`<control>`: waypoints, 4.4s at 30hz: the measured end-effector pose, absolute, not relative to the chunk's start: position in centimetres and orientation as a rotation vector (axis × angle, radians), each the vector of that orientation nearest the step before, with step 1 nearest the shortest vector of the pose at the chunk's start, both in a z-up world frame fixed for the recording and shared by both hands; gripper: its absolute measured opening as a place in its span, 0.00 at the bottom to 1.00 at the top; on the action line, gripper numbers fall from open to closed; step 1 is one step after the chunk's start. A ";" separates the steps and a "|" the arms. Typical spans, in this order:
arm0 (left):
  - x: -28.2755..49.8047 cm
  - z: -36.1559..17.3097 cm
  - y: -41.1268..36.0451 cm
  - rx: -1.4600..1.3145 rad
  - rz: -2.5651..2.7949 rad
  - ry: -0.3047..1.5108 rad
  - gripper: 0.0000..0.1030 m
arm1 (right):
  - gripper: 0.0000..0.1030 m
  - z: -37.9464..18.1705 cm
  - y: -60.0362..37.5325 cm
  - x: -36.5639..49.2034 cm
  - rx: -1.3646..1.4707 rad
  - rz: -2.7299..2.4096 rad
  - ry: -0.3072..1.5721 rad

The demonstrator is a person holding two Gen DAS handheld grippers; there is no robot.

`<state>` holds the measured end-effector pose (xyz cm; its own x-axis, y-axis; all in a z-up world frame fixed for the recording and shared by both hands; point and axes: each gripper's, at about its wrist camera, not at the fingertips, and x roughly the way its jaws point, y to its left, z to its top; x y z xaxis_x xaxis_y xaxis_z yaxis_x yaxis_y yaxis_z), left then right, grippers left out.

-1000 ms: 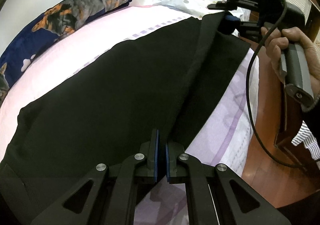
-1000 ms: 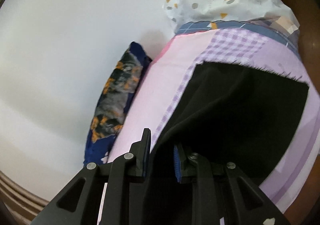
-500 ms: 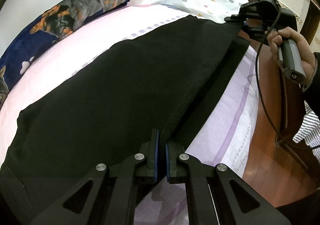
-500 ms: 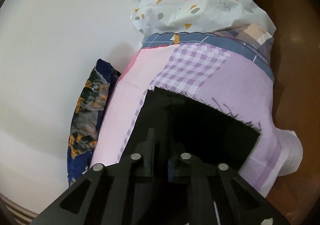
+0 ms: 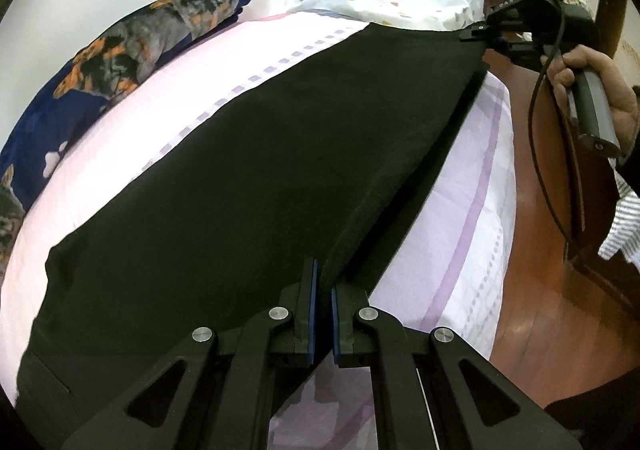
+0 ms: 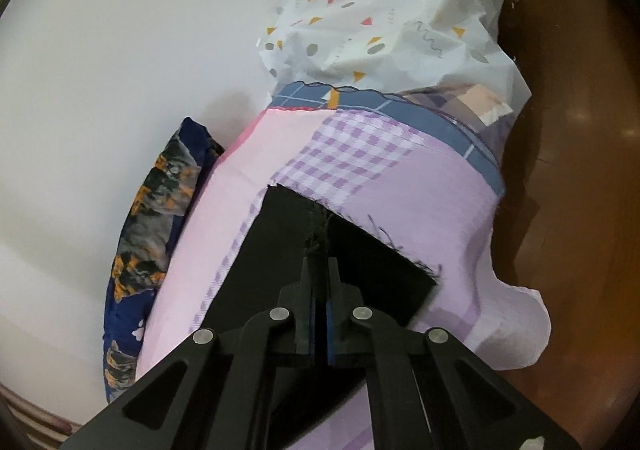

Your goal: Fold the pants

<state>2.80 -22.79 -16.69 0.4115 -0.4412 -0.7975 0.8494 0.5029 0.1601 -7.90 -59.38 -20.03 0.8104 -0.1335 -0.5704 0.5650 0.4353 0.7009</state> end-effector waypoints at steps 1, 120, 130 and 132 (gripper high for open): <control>2.7 -16.7 -22.9 0.625 -0.880 0.764 0.05 | 0.04 -20.3 -59.4 -7.9 1.040 -0.459 0.480; 21.1 -14.0 -6.4 0.107 -0.588 0.887 0.45 | 0.20 -17.2 -32.1 14.6 0.312 0.154 0.924; 20.4 -13.9 -7.0 0.164 -0.542 0.878 0.45 | 0.26 -15.8 -34.3 15.0 0.413 0.098 0.875; 19.7 -13.8 -7.3 0.190 -0.536 0.882 0.45 | 0.27 -14.8 -35.1 13.6 0.431 0.079 0.843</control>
<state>19.71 -7.31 -13.78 0.5149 -0.3666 -0.7749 0.5191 0.8527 -0.0585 13.55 -35.06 -14.84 0.6678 0.2362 -0.7059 0.1008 0.9109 0.4001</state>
